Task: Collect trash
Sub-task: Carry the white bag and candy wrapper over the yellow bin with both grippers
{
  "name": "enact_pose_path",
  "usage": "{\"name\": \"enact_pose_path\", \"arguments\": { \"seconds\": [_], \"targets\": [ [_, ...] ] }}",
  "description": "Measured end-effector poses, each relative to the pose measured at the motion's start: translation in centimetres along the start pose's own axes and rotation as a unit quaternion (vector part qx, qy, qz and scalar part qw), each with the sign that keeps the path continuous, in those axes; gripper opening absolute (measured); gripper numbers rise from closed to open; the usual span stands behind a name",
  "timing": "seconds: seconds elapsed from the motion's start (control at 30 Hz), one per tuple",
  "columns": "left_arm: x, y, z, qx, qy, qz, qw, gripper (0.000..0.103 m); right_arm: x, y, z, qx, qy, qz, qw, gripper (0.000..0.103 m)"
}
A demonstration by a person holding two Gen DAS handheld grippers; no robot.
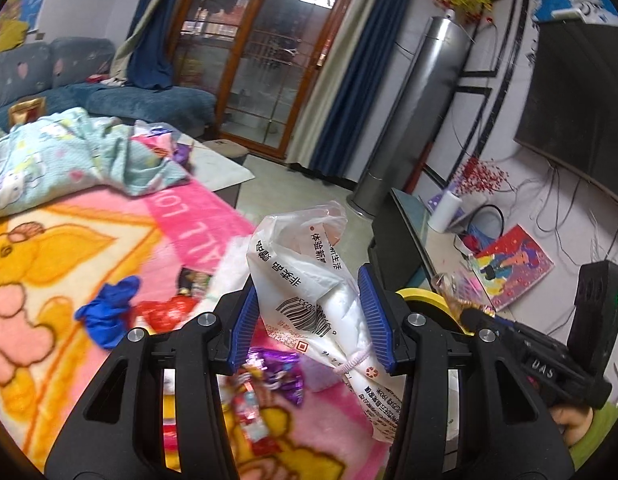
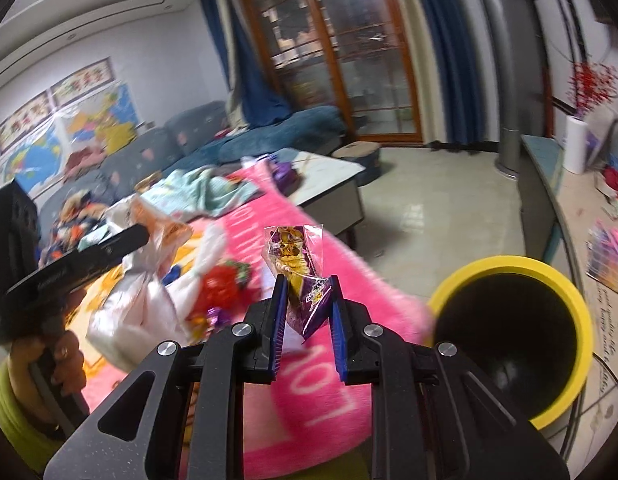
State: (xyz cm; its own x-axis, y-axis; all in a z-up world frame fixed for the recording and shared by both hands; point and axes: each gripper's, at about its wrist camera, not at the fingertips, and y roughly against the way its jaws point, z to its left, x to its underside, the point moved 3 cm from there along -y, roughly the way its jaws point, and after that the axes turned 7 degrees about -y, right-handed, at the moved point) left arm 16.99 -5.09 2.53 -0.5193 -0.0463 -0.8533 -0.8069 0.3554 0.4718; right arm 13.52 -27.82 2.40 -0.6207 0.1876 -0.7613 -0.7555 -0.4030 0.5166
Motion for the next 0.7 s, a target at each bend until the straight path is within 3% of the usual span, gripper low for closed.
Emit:
{"name": "enact_pose_path", "arguments": {
  "seconds": [0.33,0.7],
  "targets": [
    [-0.1,-3.3,-4.8,0.025,-0.032,0.009,0.9991,0.040,-1.0,0.6,-5.7,0.054,-0.058,-0.020,0.997,0.019],
    [0.9,-7.6,-9.7,0.046,-0.064,0.029,0.9965,0.040,-0.3,1.3,-12.6,0.112,-0.127,-0.021,0.985,0.019]
  ]
}}
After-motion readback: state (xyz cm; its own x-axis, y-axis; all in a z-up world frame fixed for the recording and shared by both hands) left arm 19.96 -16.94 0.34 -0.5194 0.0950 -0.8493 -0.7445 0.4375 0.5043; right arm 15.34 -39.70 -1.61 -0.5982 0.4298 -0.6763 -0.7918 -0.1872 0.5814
